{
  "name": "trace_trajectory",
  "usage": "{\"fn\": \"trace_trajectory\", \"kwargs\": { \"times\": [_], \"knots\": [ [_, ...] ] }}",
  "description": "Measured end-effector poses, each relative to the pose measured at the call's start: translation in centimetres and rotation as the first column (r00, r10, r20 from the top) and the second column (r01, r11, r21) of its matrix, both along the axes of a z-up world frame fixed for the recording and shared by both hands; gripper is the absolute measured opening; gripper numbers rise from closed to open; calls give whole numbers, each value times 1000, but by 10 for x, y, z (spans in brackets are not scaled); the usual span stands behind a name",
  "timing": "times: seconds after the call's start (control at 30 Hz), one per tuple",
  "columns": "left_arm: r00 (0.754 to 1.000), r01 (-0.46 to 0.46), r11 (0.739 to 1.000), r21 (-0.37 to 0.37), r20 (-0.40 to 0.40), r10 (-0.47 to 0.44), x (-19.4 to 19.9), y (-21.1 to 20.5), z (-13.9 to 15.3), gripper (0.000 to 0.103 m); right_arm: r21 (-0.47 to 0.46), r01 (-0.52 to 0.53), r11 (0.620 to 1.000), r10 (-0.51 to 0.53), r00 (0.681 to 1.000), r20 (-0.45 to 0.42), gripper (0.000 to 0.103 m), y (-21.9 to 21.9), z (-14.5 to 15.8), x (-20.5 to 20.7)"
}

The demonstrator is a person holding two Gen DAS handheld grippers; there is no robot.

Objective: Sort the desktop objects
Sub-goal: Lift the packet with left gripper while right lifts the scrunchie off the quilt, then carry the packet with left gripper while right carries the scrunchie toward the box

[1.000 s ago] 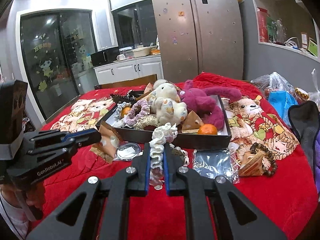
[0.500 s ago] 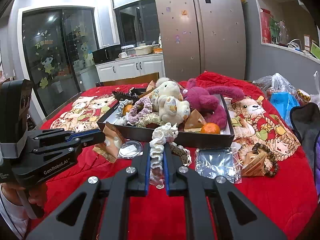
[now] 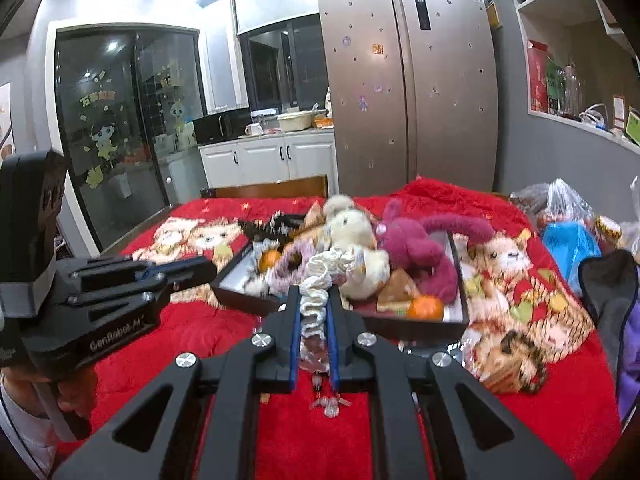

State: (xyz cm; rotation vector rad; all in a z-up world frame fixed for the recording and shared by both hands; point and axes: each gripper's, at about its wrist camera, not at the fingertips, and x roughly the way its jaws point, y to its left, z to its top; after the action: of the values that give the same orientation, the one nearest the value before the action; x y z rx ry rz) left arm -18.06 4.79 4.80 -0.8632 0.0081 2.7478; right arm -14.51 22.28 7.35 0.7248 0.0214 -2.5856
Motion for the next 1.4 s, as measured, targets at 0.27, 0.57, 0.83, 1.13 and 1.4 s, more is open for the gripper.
{"fn": "trace_trajectory", "kwargs": {
  "times": [0.27, 0.57, 0.83, 1.13, 1.4],
  "knots": [
    [996, 21, 999, 42, 91, -24, -1, 0, -47, 4, -35, -9, 999, 9, 1000, -6, 12, -5, 8, -10],
    [989, 36, 999, 6, 142, -37, 2, 11, -69, 53, -18, -1, 1000, 2, 999, 44, 12, -3, -23, -14],
    [980, 30, 998, -47, 199, -20, -4, 19, -88, 55, -9, -12, 1000, 12, 998, 62, 12, -5, -33, -11],
    [977, 30, 996, -81, 214, -12, -8, 24, -97, 54, 10, -26, 1000, 25, 997, 68, 12, -14, -38, -9],
    [985, 17, 997, -75, 170, -4, -1, 22, -90, 30, 21, -30, 999, 29, 997, 68, 12, -16, -40, -7]
  ]
}}
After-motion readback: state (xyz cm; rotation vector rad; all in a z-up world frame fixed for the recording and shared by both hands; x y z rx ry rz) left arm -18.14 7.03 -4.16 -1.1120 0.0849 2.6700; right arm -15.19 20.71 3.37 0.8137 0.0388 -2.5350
